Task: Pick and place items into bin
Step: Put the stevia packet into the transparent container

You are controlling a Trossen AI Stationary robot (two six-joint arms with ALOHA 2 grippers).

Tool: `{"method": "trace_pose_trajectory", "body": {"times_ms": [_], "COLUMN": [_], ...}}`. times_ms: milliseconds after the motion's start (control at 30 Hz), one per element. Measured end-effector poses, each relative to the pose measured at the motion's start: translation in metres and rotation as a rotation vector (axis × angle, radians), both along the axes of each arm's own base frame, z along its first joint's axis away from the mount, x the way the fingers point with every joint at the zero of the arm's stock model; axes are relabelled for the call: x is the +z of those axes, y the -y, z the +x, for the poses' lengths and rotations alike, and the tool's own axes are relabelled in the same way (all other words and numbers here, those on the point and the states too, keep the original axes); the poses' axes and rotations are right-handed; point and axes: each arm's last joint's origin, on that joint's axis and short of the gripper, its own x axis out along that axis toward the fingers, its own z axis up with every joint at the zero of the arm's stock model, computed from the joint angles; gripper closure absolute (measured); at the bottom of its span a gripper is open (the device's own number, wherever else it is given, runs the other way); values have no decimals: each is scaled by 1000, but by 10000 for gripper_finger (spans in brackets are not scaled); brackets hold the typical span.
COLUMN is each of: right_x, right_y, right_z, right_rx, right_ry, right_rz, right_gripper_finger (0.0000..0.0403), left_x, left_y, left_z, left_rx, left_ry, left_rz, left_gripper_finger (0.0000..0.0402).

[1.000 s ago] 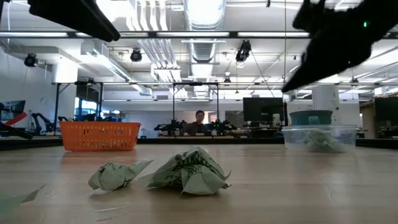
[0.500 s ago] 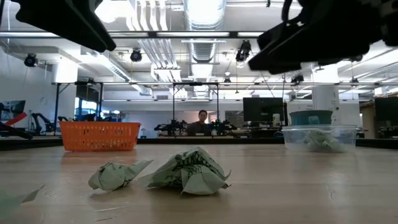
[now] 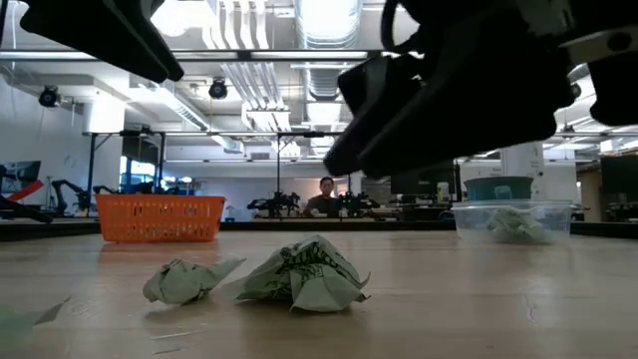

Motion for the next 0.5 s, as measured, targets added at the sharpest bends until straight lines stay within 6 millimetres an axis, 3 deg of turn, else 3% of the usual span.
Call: {"method": "trace_pose_trajectory", "body": {"times_ms": [267,500], "right_x": [-13,-9], "right_y": [-10,-11], "right_z": [20,24], "right_rx": [37,29], "right_ry": [-125,-136], "right_rz": [-46,-39], "right_gripper_finger": [286,295], "left_x": [0,0], "left_y": [0,1], "left_z": [0,0], "left_rx": [-2,-11], "left_ry": [0,-10], "left_rz": [-7,-19], "left_gripper_finger": [272,272]}}
